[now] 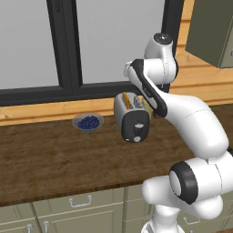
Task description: Start the toaster. Once the lever pops up, take the bread to the plate on the dining counter.
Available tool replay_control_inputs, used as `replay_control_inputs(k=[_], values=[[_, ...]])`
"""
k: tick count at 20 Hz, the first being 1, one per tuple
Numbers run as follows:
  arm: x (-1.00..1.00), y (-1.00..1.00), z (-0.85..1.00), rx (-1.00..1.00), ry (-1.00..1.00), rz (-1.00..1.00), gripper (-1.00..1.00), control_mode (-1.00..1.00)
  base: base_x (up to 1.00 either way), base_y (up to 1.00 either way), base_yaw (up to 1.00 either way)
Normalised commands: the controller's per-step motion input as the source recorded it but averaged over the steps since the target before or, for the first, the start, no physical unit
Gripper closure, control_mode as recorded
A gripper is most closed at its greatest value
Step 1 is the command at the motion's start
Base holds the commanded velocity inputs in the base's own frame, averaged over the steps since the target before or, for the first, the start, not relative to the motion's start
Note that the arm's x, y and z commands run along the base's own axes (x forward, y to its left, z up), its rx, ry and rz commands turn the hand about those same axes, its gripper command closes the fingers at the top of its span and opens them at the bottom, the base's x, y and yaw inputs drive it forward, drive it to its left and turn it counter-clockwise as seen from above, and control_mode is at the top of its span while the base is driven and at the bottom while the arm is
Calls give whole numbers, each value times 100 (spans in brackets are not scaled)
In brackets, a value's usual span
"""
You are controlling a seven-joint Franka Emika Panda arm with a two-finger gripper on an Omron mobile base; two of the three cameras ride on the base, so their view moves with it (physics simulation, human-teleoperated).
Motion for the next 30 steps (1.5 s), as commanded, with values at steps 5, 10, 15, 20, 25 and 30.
replay_control_inputs(k=[5, 10, 15, 20, 25, 30], values=[[0, 0, 0, 0, 0, 0, -100, -100, 0, 0, 0], [0, 0, 0, 0, 0, 0, -100, -100, 0, 0, 0], [0, 0, 0, 0, 0, 0, -100, -100, 0, 0, 0], [0, 0, 0, 0, 0, 0, -100, -100, 0, 0, 0], [0, 0, 0, 0, 0, 0, -100, -100, 0, 0, 0], [0, 0, 0, 0, 0, 0, -100, -100, 0, 0, 0]])
